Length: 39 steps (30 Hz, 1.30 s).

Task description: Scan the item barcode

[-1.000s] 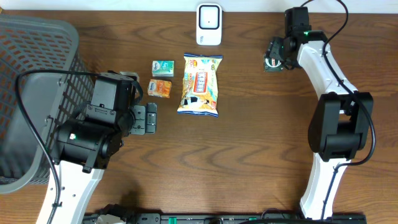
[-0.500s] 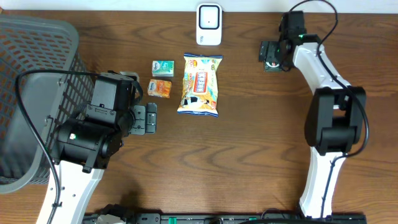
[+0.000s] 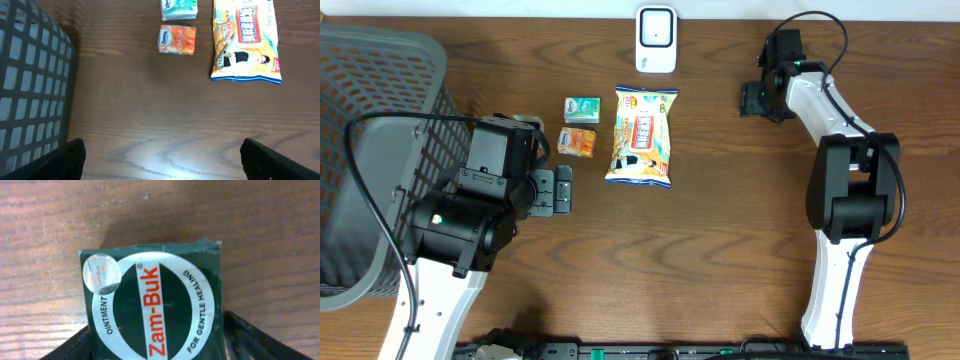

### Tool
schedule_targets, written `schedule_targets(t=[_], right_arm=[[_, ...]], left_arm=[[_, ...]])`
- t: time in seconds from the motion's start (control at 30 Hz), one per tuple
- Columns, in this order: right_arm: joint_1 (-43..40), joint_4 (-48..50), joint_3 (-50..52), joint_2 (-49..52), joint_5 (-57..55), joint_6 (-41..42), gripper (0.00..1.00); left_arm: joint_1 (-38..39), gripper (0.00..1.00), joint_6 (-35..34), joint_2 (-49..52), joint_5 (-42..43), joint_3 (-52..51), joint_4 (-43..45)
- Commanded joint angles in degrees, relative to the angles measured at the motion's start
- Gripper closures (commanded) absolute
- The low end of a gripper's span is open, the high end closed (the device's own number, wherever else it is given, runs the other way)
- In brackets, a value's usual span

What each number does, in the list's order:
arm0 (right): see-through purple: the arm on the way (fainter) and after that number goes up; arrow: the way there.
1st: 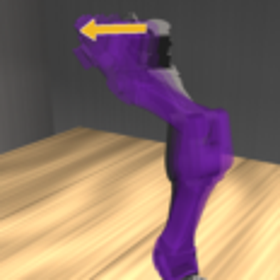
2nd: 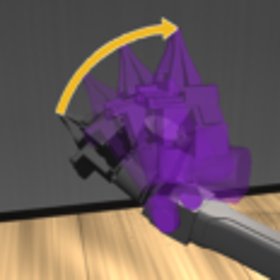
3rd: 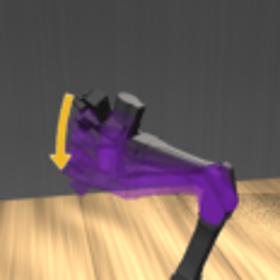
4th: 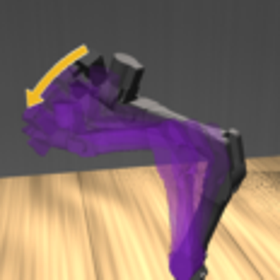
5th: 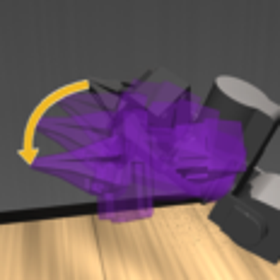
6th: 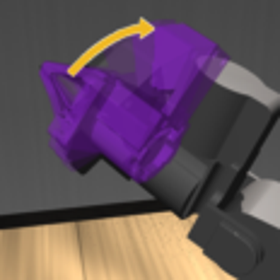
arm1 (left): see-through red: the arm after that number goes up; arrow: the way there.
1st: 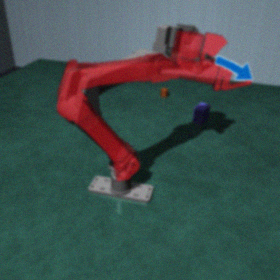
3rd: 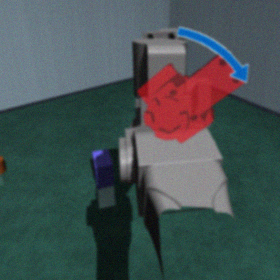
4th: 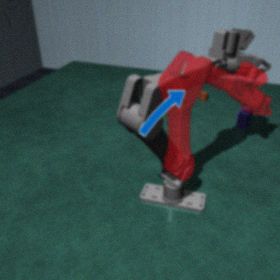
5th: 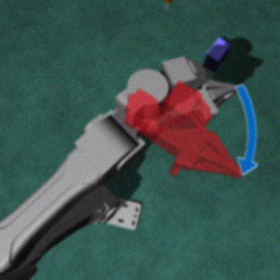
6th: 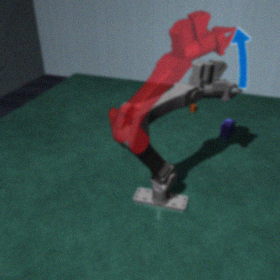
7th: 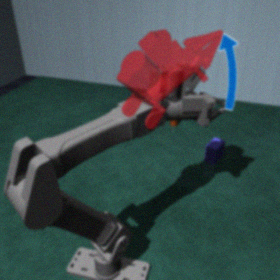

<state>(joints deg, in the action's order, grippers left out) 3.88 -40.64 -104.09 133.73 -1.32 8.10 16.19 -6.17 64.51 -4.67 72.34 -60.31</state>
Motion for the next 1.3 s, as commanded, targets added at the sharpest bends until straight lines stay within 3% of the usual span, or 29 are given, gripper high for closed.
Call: schedule_targets(t=[0.0, 0.17, 0.3, 0.53, 0.67, 0.77, 0.93, 1.27], right_arm=[[-0.20, -1.27, -0.13, 0.63, 0.42, -1.90, 0.35], [-0.20, -5.27, -0.15, -0.39, 0.42, -5.53, 0.48], [-0.20, -10.75, -0.17, -2.45, 0.39, -8.09, 0.41], [-0.61, -23.10, -0.15, -6.88, 0.42, -16.28, 0.40], [-0.92, -27.74, -0.15, -7.98, 0.42, -21.81, 0.31], [-0.96, -27.19, -0.15, -7.98, 0.44, -22.86, 0.14], [-0.96, -25.88, -0.15, -7.98, 0.42, -23.58, 0.01], [-1.33, -21.14, 4.28, -7.93, 0.42, -24.06, 0.01]], left_arm=[[0.02, 0.02, 0.07, 0.17, -0.35, 0.74, -0.31], [0.02, 0.02, 0.07, 0.17, -0.35, 0.74, -0.31], [0.02, 0.02, 0.07, 0.17, -0.35, 0.74, -0.31], [0.02, 0.02, 0.07, 0.17, -0.35, 0.74, -0.31], [0.02, 0.02, 0.07, 0.17, -0.35, 0.74, -0.31], [0.02, 0.02, 0.07, 0.17, -0.35, 0.74, -0.31], [0.02, 0.02, 0.07, 0.17, -0.35, 0.74, -0.31], [0.02, 0.02, 0.07, 0.17, -0.35, 0.74, -0.31]])
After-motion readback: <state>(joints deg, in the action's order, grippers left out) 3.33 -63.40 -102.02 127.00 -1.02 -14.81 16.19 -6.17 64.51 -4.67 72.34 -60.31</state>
